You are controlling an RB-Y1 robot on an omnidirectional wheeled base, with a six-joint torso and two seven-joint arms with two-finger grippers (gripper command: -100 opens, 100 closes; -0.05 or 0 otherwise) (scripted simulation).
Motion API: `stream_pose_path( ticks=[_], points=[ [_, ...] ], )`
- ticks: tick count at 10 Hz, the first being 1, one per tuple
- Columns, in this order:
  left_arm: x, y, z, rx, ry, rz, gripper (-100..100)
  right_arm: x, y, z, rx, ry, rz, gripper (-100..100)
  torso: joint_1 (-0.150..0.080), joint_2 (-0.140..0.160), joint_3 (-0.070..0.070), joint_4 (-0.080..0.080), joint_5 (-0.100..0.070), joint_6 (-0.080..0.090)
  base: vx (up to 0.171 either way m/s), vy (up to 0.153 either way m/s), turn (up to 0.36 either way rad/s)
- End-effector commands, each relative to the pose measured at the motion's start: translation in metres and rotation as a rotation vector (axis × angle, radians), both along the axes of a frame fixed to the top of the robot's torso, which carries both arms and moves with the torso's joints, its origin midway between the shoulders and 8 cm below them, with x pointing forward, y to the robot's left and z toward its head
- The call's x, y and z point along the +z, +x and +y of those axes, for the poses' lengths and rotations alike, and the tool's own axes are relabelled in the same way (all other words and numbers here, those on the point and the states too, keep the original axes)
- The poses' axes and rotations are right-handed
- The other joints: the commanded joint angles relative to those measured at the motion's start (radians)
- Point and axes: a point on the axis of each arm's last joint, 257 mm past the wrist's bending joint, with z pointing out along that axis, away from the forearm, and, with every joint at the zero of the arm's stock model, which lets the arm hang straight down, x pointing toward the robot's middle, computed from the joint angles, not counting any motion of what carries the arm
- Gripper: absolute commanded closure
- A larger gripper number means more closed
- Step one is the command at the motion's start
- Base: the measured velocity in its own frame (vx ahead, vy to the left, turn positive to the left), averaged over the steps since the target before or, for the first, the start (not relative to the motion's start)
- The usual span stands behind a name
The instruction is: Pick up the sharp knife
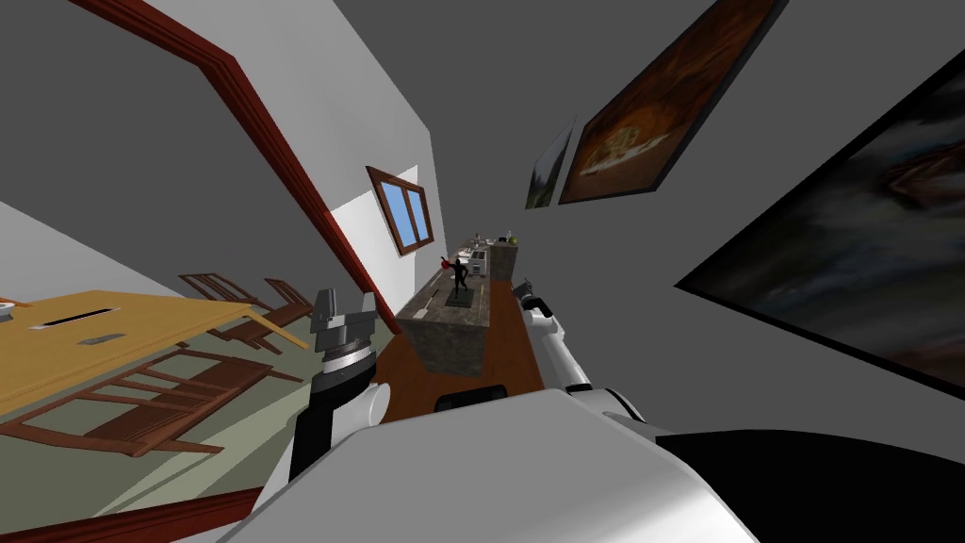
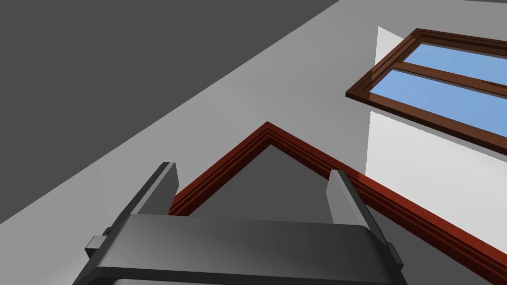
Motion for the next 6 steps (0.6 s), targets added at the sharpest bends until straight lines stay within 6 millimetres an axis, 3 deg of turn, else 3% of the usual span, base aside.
stream_pose_path(
  ticks=[1, 4, 6],
  points=[
    [0.000, 0.000, 0.000, 0.000, 0.000, 0.000, 0, -0.012, 0.002, -0.002, -0.003, 0.018, 0.026, -100, 0.000, 0.000, 0.000, 0.000, 0.000, 0.000, 0.000, 0.016, 0.001],
    [0.000, 0.000, 0.000, 0.000, 0.000, 0.000, 0, -0.025, 0.023, -0.002, 0.005, 0.178, 0.101, -100, 0.000, 0.000, 0.000, 0.000, 0.000, 0.000, 0.002, 0.043, -0.024],
    [0.000, 0.000, 0.000, 0.000, 0.000, 0.000, 0, -0.045, 0.021, -0.007, -0.008, 0.184, 0.139, -100, 0.001, 0.000, 0.000, 0.000, 0.000, 0.000, 0.006, 0.039, -0.009]
  ],
)
